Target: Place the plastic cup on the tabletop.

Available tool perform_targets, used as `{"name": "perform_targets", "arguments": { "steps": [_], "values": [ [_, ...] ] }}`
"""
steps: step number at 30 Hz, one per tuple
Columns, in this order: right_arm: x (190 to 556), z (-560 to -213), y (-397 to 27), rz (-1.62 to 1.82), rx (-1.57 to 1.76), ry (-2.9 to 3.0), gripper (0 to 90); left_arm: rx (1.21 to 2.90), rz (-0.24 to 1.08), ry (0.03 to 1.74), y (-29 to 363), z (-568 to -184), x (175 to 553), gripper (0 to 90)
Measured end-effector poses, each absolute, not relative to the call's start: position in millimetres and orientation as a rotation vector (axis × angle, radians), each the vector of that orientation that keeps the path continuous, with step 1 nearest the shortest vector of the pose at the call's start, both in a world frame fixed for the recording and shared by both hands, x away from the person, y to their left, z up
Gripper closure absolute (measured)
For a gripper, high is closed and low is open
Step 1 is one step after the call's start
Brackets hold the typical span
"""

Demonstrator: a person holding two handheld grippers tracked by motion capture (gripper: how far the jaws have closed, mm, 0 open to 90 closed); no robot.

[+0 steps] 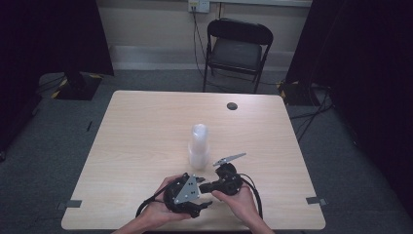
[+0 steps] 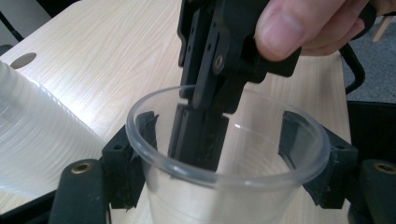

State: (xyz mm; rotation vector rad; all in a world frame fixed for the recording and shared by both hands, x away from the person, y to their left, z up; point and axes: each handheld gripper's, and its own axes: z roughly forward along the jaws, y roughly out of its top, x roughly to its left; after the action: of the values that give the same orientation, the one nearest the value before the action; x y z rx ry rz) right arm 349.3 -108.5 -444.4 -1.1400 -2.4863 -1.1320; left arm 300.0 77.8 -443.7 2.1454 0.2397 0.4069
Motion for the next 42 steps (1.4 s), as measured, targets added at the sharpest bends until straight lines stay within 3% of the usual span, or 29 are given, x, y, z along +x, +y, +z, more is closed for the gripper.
{"name": "perform_targets", "arguments": {
  "steps": [20,42],
  "values": [
    [349,-430,-119,-1.321,-1.173,-2.469,67.9,2.084,0.365,0.34,89,-442,308,28.5],
    [346,-409,-143,-1.755,-1.144,-2.402,60.2,1.99,0.279,0.586,108,-440,328,29.1]
  ]
}}
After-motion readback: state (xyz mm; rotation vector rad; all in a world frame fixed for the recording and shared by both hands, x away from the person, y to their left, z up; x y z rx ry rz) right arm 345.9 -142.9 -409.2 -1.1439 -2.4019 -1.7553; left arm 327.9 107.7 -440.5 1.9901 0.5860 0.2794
